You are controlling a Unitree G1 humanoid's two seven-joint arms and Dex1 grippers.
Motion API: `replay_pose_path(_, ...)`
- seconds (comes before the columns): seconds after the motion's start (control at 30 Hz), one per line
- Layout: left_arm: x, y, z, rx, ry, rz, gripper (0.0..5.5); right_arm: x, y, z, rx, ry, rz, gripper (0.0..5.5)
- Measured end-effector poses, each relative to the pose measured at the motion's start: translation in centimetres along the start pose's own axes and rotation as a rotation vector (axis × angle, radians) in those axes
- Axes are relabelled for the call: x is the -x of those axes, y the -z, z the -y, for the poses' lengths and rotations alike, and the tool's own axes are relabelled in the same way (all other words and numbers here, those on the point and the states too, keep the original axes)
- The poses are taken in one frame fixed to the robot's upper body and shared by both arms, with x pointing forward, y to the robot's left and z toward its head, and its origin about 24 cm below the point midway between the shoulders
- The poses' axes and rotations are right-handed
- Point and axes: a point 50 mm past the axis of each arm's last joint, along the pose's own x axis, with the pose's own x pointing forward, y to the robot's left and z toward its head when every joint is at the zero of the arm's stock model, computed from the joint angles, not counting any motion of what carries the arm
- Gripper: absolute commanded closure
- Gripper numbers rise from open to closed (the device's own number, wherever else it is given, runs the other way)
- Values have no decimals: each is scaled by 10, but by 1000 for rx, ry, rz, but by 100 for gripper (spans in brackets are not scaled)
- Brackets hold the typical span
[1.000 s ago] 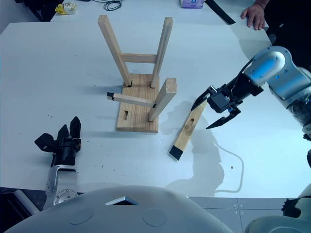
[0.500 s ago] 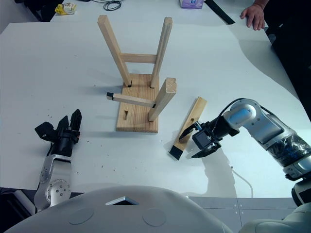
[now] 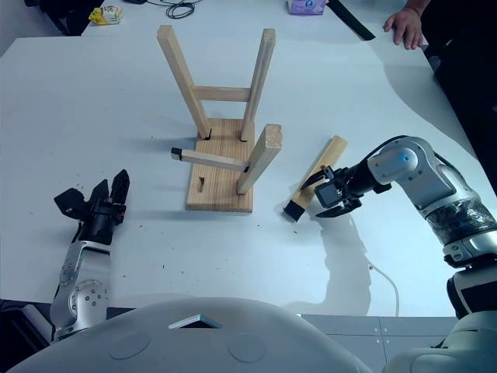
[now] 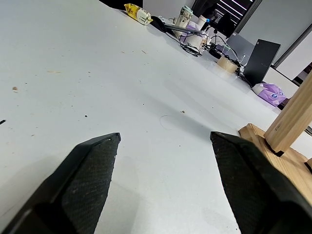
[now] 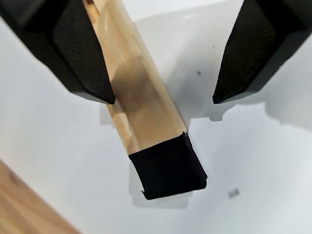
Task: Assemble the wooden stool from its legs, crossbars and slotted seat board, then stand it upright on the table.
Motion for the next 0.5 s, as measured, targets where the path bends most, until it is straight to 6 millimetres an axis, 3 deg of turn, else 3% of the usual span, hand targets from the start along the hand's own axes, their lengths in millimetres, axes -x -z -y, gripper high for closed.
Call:
replay_pose_path(0.13, -3, -1, 2, 5, 12, 6, 207, 8, 6, -2, 16, -36, -26, 178)
replay_pose_path(0.33, -2, 3, 3, 28, 4, 10, 207, 37, 9, -7, 23, -122, -58, 178)
replay_pose_path(0.5, -1, 4, 3, 34, -4, 20, 207, 49, 10, 6, -21, -45, -75, 178)
